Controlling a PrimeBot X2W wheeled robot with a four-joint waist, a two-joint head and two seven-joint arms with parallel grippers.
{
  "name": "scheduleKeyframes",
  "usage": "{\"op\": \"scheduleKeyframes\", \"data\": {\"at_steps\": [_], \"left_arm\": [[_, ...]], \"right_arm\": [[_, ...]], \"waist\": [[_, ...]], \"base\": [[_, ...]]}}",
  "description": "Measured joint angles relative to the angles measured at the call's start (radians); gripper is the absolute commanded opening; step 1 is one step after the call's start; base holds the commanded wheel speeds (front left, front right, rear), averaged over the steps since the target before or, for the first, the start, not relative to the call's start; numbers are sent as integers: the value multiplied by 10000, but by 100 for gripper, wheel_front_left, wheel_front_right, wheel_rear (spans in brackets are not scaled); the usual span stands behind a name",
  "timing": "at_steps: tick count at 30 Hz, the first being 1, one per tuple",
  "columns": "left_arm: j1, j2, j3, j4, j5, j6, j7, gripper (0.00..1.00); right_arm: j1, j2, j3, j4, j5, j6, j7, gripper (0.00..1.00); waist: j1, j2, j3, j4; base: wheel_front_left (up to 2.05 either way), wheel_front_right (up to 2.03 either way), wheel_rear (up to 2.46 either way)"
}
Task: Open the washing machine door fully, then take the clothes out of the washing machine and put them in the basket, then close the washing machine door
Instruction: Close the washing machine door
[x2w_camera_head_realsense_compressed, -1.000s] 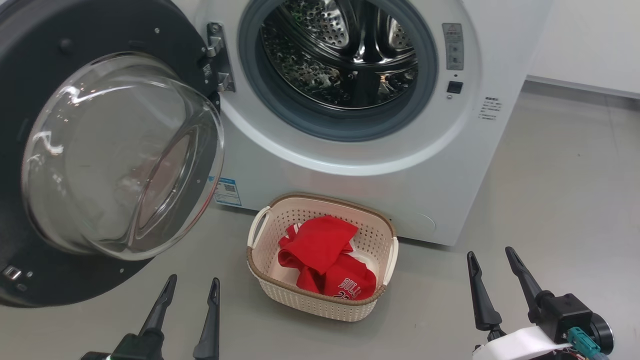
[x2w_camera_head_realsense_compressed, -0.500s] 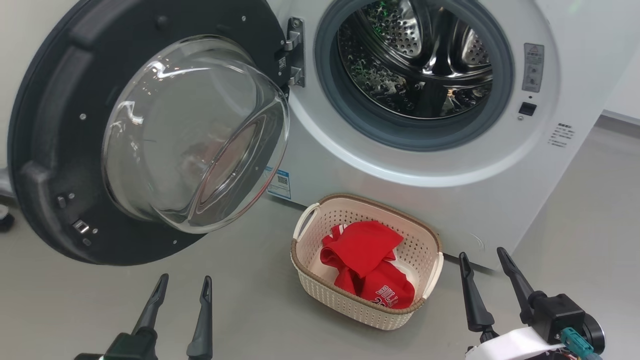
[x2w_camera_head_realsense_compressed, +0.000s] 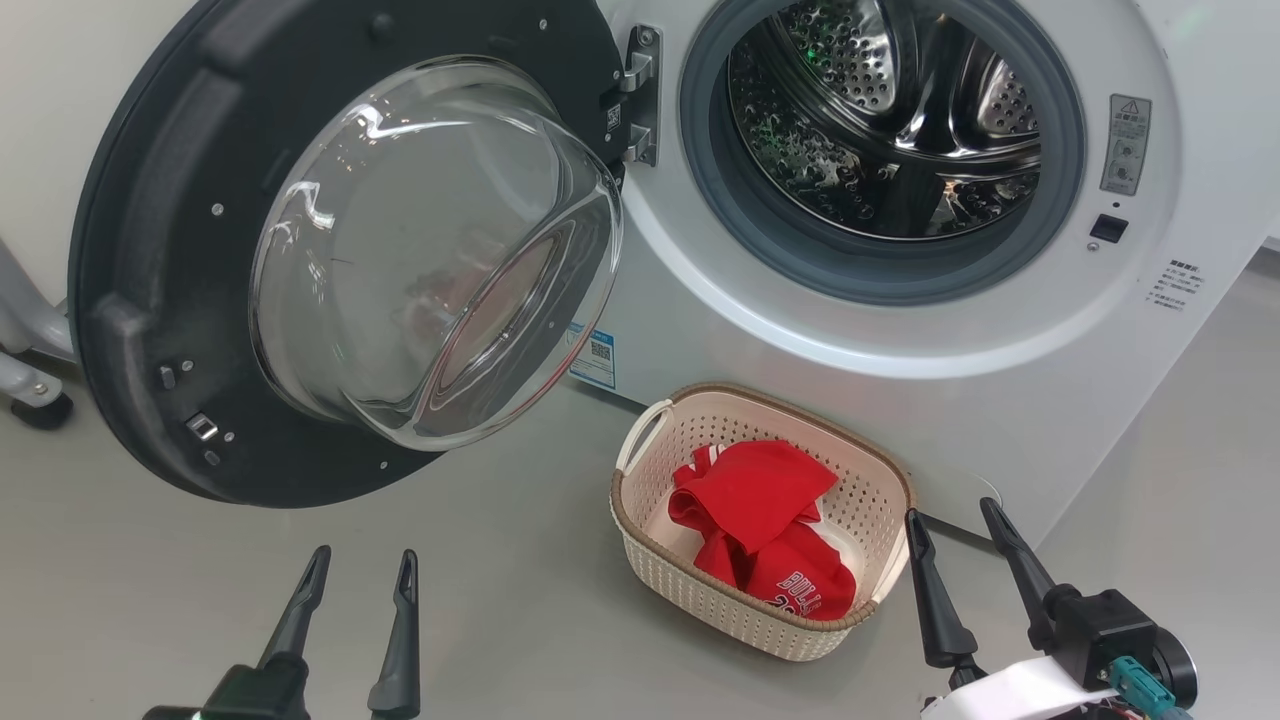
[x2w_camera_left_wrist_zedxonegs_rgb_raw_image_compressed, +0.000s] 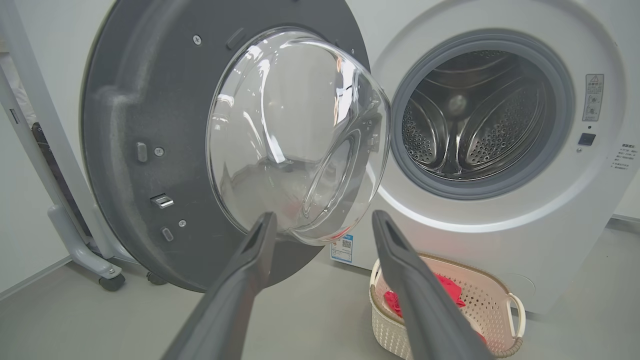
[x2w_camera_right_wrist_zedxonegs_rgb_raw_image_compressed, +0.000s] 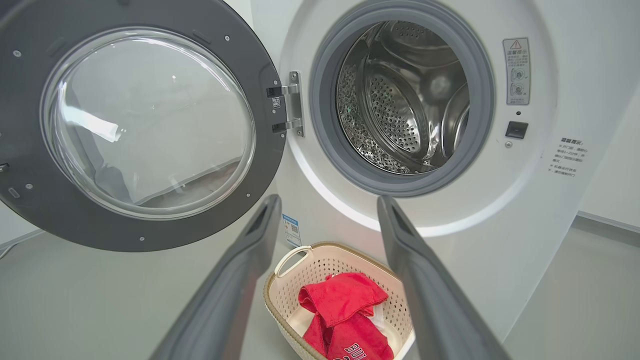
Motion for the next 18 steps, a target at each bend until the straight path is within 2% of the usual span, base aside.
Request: {"op": "scheduleKeyframes", "data": {"at_steps": [7, 8, 9, 10, 15, 18], "left_arm": [[0, 4, -12, 0, 0, 71, 0, 100], [0, 4, -17, 0, 0, 71, 2, 64], [0, 4, -27, 0, -2, 71, 12, 36], [0, 4, -46, -2, -17, 71, 13, 0], [-9, 4, -105, -25, -102, 44, 42, 0], [-9, 0, -111, -119, -453, -119, 42, 0]], "right_arm": [[-3, 33, 23, 35, 2, 0, 8, 100], [-3, 33, 23, 42, 2, 0, 8, 100], [-3, 33, 21, 50, 2, 0, 8, 100], [-4, 35, 21, 54, 2, 0, 8, 100], [-4, 65, 17, 96, 61, -2, 8, 100], [-4, 104, 40, 96, 61, -2, 8, 100]], "waist": [[0, 0, -45, 23], [0, 0, -53, 28], [1, 0, -62, 35], [1, 0, -72, 41], [1, 0, -144, 92], [0, 0, -160, 113]], "base": [[0, 0, 0], [0, 0, 0], [0, 0, 0], [0, 0, 0], [0, 0, 0], [0, 0, 0]]}}
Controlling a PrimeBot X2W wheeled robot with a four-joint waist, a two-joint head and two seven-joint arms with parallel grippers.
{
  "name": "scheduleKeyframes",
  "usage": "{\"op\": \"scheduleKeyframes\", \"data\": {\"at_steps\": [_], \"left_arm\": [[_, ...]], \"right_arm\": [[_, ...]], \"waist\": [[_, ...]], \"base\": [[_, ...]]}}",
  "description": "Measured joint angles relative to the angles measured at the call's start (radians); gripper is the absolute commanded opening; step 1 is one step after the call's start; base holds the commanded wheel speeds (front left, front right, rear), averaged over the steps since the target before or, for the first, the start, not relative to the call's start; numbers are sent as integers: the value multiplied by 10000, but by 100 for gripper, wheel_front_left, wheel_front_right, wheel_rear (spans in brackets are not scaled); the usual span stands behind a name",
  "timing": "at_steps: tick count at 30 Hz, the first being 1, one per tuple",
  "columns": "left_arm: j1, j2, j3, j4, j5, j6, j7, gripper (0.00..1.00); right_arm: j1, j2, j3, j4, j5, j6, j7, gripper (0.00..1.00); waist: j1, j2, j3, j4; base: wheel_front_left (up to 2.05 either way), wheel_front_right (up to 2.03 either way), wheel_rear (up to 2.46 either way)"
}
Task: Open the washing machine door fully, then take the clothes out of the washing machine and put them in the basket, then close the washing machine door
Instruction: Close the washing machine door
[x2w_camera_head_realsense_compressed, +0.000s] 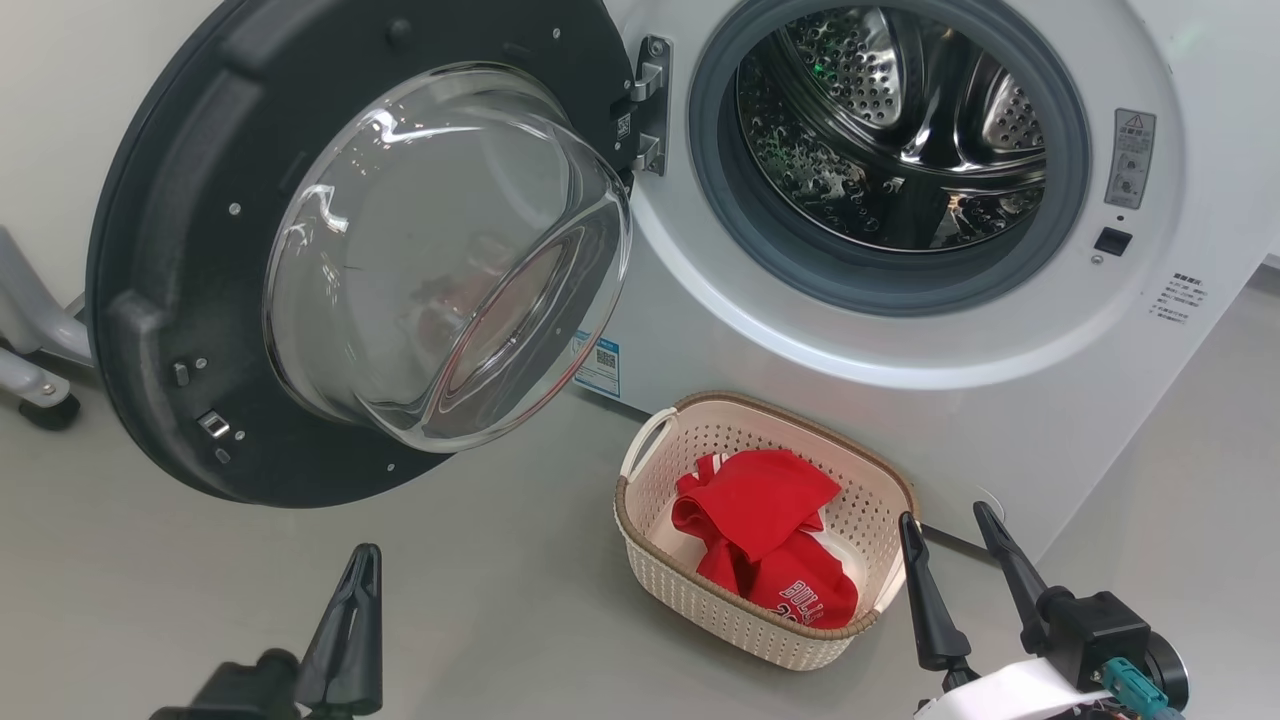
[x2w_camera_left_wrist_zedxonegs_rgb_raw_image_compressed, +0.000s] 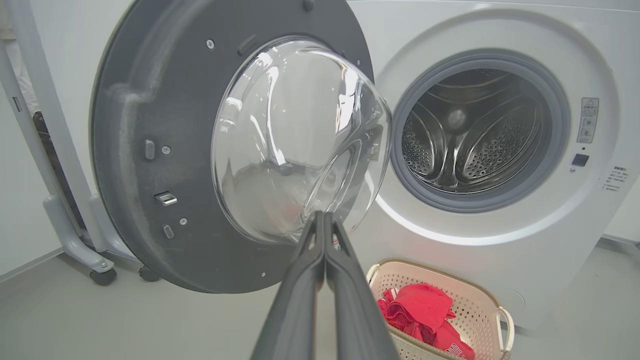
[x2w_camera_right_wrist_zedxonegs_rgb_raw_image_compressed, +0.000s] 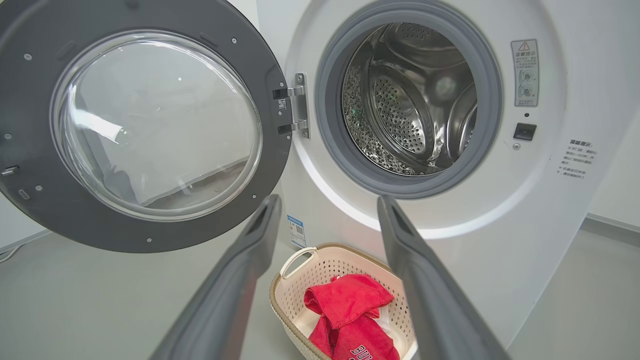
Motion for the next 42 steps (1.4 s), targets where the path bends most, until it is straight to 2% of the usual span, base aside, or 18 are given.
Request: {"op": "scheduleKeyframes", "data": {"at_steps": [3, 10, 15, 18, 20, 24, 28, 32, 37, 42], "left_arm": [[-4, -58, 27, -197, -1009, -211, -6, 0], [-61, -192, 257, -1104, -5294, -959, -4, 0], [-63, -184, -213, -2359, -7505, -838, -732, 0], [-90, -182, -150, -3005, -8719, -840, -940, 0], [-256, -188, 182, -3331, -9518, -888, -988, 0], [-1275, -207, 1931, -3676, -11089, -1016, -953, 0], [-2033, -219, 3331, -3668, -11367, -1030, -924, 0], [-2513, -77, 4038, -3459, -11981, -940, -784, 0], [-3360, 773, 5149, -2612, -12983, -594, -345, 0], [-3805, 1651, 5829, -1175, -13714, 25, 311, 0]], "right_arm": [[0, 17, 6, 10, 48, 0, -2, 100], [0, 38, 8, 25, 109, 0, -2, 100], [0, 81, 96, 52, 150, 10, -2, 100], [-3, 79, 113, 46, 153, 12, 0, 100], [-6, 81, 127, 35, 153, 12, 0, 100], [-17, 79, 153, -35, 151, 13, 42, 100], [-57, 54, 140, -102, 148, 13, 61, 100], [-92, 2, 123, -169, 138, 12, 104, 100], [-283, -109, 123, -290, 81, 13, 167, 100], [-502, -182, 142, -412, 27, 98, 240, 100]], "waist": [[0, 0, -11, 12], [0, 0, -23, 10], [0, 0, -16, -77], [0, 0, 30, -127], [0, 0, 83, -166], [0, 0, 220, -255], [0, 0, 393, -353], [0, 0, 543, -424], [0, 0, 802, -544], [0, 0, 1065, -696]], "base": [[0, 0, 0], [0, 0, 0], [0, 0, 0], [0, 0, 0], [0, 0, 0], [0, 0, 0], [0, 0, 0], [0, 0, 0], [0, 0, 0], [0, 0, 0]]}}
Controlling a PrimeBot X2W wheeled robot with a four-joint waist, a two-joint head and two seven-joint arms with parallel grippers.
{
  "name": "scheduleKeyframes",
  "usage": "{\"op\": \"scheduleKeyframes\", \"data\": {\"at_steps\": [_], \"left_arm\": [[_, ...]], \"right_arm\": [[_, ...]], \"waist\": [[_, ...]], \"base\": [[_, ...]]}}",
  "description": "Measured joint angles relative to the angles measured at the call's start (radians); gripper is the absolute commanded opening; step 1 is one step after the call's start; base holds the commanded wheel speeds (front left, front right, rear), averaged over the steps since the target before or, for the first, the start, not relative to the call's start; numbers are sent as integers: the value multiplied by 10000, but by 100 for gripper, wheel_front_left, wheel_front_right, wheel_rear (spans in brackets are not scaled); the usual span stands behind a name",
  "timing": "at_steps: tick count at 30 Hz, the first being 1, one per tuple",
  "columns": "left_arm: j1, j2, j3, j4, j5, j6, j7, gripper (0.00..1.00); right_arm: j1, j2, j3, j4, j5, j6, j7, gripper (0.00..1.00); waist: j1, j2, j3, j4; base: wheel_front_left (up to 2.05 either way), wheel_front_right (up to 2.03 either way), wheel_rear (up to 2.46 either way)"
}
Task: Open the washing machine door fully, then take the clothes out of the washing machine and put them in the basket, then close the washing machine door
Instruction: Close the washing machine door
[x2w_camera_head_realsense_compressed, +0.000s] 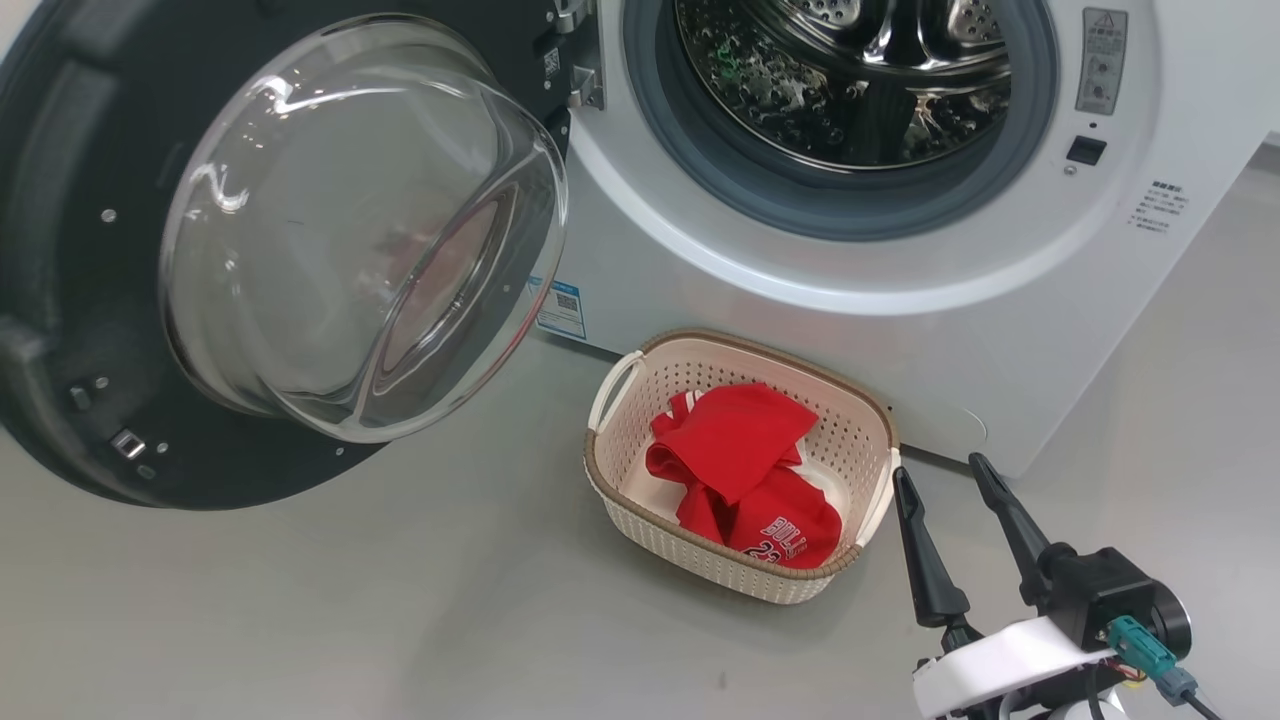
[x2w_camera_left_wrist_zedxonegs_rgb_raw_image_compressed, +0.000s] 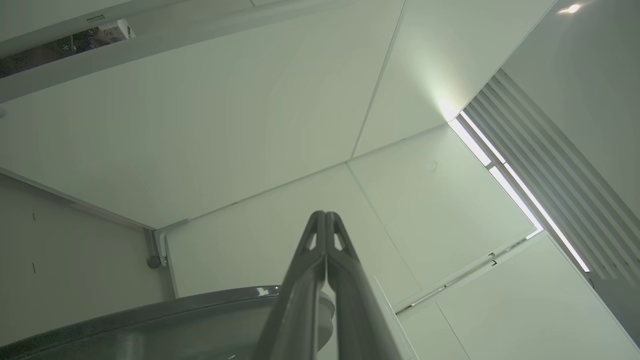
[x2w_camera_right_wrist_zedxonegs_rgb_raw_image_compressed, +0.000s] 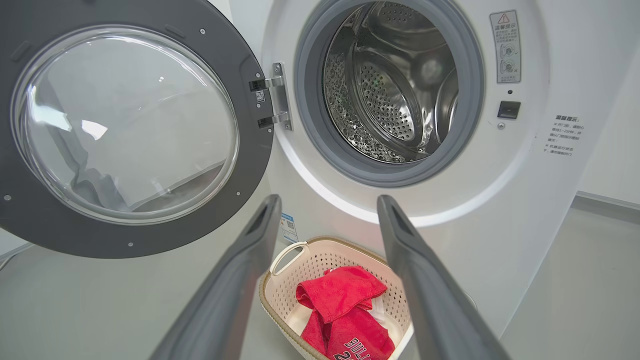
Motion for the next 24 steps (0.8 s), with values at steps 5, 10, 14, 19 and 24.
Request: {"op": "scheduleKeyframes", "data": {"at_steps": [5, 10, 14, 19, 24], "left_arm": [[-150, 742, 512, 1507, -566, 510, 617, 0], [-165, 1239, 677, 2725, -719, 606, 1149, 0], [-182, 1490, 708, 3503, -1055, 621, 1498, 0], [-392, 1678, 623, 4180, -1183, 694, 1898, 0], [-598, 1779, 384, 4773, -1377, 694, 2391, 0]], "right_arm": [[-186, -117, 23, -136, -38, 0, 174, 100], [-338, -268, 4, -257, -115, 2, 295, 100], [-430, -341, 2, -349, -182, 35, 399, 100], [-551, -462, -2, -470, -205, 90, 512, 100], [-728, -550, -58, -573, -215, 90, 569, 100]], "waist": [[0, 0, 263, -213], [0, 0, 561, -452], [0, 0, 793, -664], [0, 0, 1086, -892], [0, 0, 1387, -1096]], "base": [[0, 0, 0], [0, 0, 0], [0, 0, 0], [0, 0, 0], [0, 0, 0]]}}
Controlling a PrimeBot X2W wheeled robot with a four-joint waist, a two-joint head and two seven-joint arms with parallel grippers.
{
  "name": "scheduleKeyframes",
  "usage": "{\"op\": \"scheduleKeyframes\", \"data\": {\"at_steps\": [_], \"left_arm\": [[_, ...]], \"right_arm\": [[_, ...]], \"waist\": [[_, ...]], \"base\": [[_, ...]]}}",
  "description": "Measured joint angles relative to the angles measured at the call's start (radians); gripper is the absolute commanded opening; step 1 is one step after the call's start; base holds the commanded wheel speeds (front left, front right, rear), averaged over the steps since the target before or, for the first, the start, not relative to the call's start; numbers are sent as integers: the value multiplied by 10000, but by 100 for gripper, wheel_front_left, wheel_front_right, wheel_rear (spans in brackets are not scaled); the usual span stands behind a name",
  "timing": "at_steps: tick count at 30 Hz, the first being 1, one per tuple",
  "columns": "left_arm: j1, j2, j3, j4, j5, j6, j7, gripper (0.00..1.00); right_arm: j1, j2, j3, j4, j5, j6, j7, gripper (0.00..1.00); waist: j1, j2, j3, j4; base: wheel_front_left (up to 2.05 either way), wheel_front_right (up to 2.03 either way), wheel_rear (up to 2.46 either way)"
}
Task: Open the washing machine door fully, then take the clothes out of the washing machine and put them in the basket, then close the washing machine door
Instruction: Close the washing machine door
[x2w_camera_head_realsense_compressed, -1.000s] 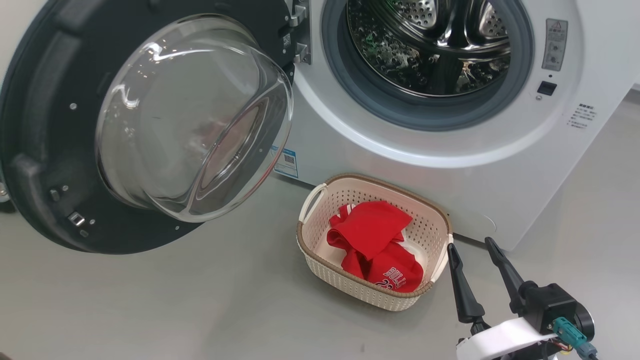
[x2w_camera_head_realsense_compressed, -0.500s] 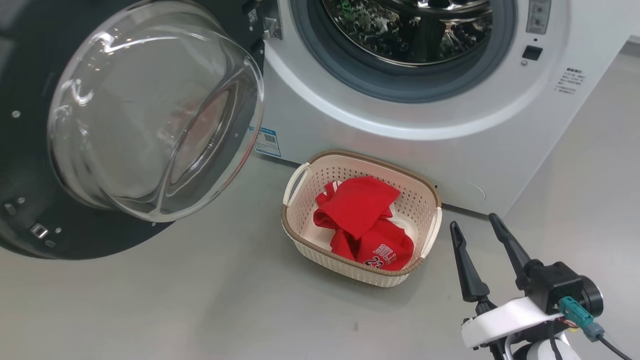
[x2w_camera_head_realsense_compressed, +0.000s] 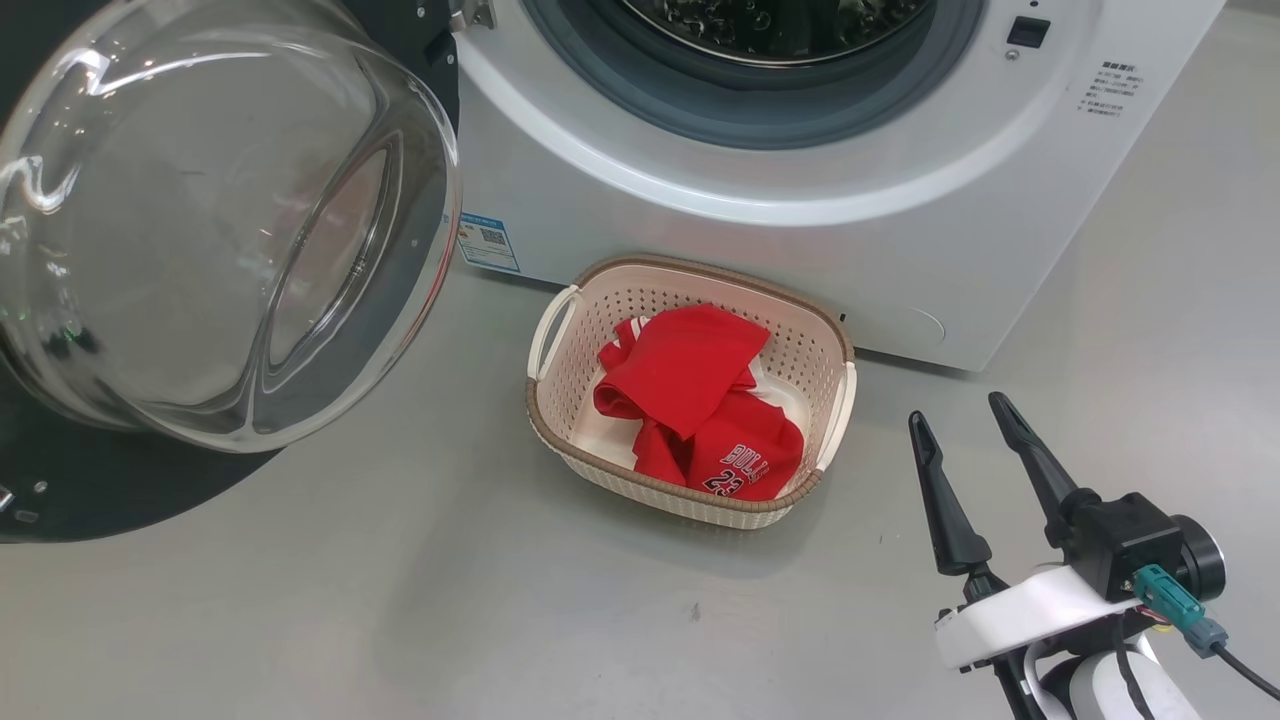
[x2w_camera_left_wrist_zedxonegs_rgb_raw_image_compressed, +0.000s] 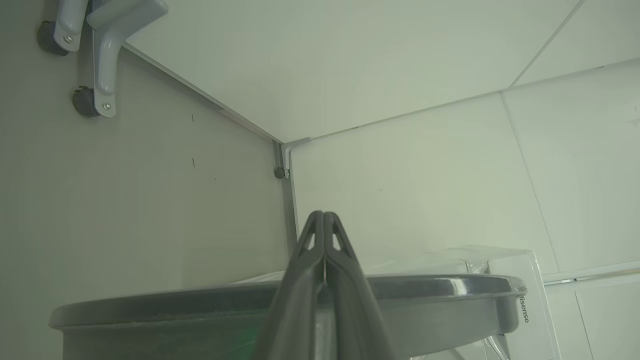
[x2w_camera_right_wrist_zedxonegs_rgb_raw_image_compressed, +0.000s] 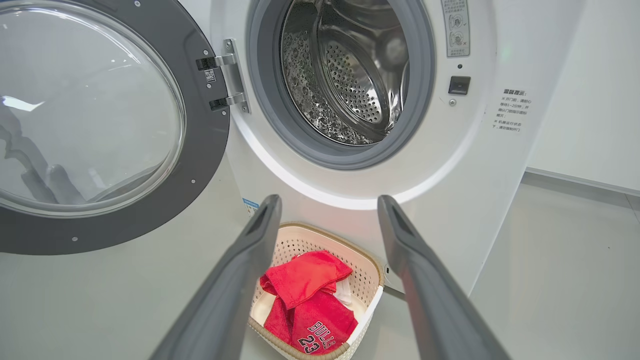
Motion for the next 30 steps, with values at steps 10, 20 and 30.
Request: {"op": "scheduleKeyframes", "data": {"at_steps": [10, 20, 30], "left_arm": [[-185, 199, -288, 738, -303, 2, 677, 0], [-237, 418, -579, 1039, -560, 2, 1751, 0], [-233, 451, -476, 1106, -1536, -215, 3062, 0]], "right_arm": [[-8, -54, -42, -13, 0, 2, 115, 100], [-8, -125, -2, -35, -94, 27, 205, 100], [-8, -157, 31, -48, -196, 27, 217, 100]], "waist": [[0, 0, 131, 2], [0, 0, 90, 98], [0, 0, 75, 114]], "base": [[0, 0, 0], [0, 0, 0], [0, 0, 0]]}}
